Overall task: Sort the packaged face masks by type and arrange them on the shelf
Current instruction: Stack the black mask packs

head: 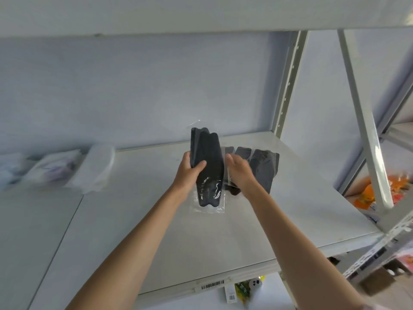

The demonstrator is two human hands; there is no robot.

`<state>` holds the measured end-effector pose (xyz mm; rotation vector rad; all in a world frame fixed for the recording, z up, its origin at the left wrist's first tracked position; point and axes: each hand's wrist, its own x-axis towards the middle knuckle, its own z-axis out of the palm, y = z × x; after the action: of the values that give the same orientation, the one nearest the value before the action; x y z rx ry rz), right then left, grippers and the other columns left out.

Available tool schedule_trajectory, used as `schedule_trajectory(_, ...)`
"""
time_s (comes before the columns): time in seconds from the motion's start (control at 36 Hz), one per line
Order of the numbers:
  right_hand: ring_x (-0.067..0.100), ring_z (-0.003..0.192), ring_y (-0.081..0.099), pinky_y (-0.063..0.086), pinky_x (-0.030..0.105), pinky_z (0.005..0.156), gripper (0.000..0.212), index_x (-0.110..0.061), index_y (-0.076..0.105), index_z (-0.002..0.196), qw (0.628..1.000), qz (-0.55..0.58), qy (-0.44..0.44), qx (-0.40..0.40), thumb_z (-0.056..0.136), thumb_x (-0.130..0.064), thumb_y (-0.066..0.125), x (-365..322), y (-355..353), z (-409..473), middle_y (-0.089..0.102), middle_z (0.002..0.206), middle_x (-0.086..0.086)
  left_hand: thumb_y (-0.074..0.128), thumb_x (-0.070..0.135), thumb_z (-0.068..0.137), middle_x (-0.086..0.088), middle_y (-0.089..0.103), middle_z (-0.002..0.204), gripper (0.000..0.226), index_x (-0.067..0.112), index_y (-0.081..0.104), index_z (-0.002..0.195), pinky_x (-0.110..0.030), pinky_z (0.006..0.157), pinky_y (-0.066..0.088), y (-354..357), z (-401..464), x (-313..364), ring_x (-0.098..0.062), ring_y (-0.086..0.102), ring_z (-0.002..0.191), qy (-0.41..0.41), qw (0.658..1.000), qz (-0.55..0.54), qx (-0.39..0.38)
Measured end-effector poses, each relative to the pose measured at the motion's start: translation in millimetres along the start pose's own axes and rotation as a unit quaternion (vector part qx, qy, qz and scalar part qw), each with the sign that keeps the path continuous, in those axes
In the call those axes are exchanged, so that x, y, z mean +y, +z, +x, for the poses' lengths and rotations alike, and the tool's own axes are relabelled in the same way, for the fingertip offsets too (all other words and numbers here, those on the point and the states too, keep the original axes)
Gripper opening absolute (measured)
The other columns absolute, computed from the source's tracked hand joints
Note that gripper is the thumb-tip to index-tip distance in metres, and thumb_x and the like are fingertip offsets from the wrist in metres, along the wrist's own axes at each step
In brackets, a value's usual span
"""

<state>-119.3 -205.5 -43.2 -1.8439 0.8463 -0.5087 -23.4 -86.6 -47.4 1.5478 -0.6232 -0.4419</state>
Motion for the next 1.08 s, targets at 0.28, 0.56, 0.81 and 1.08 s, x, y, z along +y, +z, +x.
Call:
schedule_trajectory(0.28,0.036,0.132,0.028,0.028,0.042,0.108,0.098,-0.001,0.039,0.140,0.889,-0.417,0.163,0.097,0.079,-0.078,0.043,54,-72,17,0.032,0.143,0.018,0.054,0.013,0.096,0.000,0.061,0.108,0.022,0.019,0.048,0.117,-0.028,0.083,0.051,-24,7,-6,-0.015,0.061,0.099,-0.022,0.998,-0.036,0.035)
schedule_trajectory(0.56,0.036,0.113,0.052,0.047,0.042,0.091,0.078,0.005,0.043,0.127,0.946,-0.255,0.188,0.074,0.077,-0.047,0.074,54,-88,28,0.053,0.123,0.019,0.053,0.013,0.097,0.001,0.060,0.104,0.018,0.020,0.048,0.113,-0.028,0.080,0.051,-27,3,-12,-0.013,0.060,0.093,-0.040,0.997,-0.036,0.048)
schedule_trajectory(0.81,0.032,0.104,0.054,0.042,0.032,0.080,0.032,-0.002,0.045,0.130,0.980,-0.032,0.031,0.194,0.099,-0.012,0.041,26,-59,-6,0.055,0.122,0.015,0.047,0.016,0.099,-0.001,0.060,0.107,0.019,0.017,0.047,0.118,-0.025,0.075,0.050,-22,1,-6,-0.012,0.059,0.095,-0.047,0.995,-0.056,0.060)
schedule_trajectory(1.08,0.023,0.093,0.063,0.056,0.042,0.080,0.019,-0.011,0.056,0.115,0.978,0.208,0.016,0.026,0.096,-0.015,0.054,-11,6,-33,0.064,0.104,0.008,0.044,0.023,0.100,-0.006,0.061,0.112,0.018,0.017,0.048,0.116,-0.036,0.087,0.051,-14,-2,7,-0.017,0.061,0.095,-0.051,0.994,-0.077,0.059)
